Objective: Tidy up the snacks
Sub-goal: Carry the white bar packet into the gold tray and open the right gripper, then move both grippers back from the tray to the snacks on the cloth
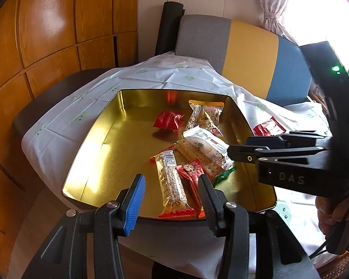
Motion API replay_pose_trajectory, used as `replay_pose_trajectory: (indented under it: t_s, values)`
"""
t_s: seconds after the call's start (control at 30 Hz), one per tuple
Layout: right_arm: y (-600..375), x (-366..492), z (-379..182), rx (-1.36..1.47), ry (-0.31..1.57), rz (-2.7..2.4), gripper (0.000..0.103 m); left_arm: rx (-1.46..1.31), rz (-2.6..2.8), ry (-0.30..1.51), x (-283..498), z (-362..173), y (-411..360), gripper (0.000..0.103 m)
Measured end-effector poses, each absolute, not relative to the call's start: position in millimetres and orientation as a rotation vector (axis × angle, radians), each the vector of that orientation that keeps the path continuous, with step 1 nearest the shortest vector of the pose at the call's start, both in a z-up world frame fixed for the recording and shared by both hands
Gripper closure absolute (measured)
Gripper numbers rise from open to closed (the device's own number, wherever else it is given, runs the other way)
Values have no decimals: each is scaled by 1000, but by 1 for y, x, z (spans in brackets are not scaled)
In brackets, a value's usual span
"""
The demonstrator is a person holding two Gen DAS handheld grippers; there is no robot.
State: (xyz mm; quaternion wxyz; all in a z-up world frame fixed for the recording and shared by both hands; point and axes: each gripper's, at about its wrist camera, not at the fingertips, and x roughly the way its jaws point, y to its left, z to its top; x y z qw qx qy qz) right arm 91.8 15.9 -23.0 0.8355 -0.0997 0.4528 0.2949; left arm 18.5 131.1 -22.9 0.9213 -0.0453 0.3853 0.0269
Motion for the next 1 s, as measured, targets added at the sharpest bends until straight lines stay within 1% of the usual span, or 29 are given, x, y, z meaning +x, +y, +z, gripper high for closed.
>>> replay_pose_trajectory:
  t_s: [0.03, 0.27, 0.43, 0.5, 0.6, 0.7, 1.0]
  values:
    - [13, 91, -21, -207, 951, 622, 59, -92, 54, 791, 19, -23, 131, 55]
    - [-5, 85, -10, -175, 920, 599, 57, -85, 48, 789, 17, -21, 127, 55]
    - [-24, 82, -4, -158, 904, 567, 48, -80, 49, 788, 17, -20, 126, 55]
    - [-33, 81, -1, -153, 899, 552, 47, -80, 48, 788, 17, -19, 125, 55]
    - [-50, 79, 2, -152, 890, 521, 44, -76, 47, 786, 16, -18, 124, 55]
    - [-72, 79, 6, -152, 885, 480, 40, -72, 45, 785, 16, -17, 122, 55]
    - [-170, 77, 6, -146, 910, 267, 38, -62, 33, 779, 15, -14, 117, 55]
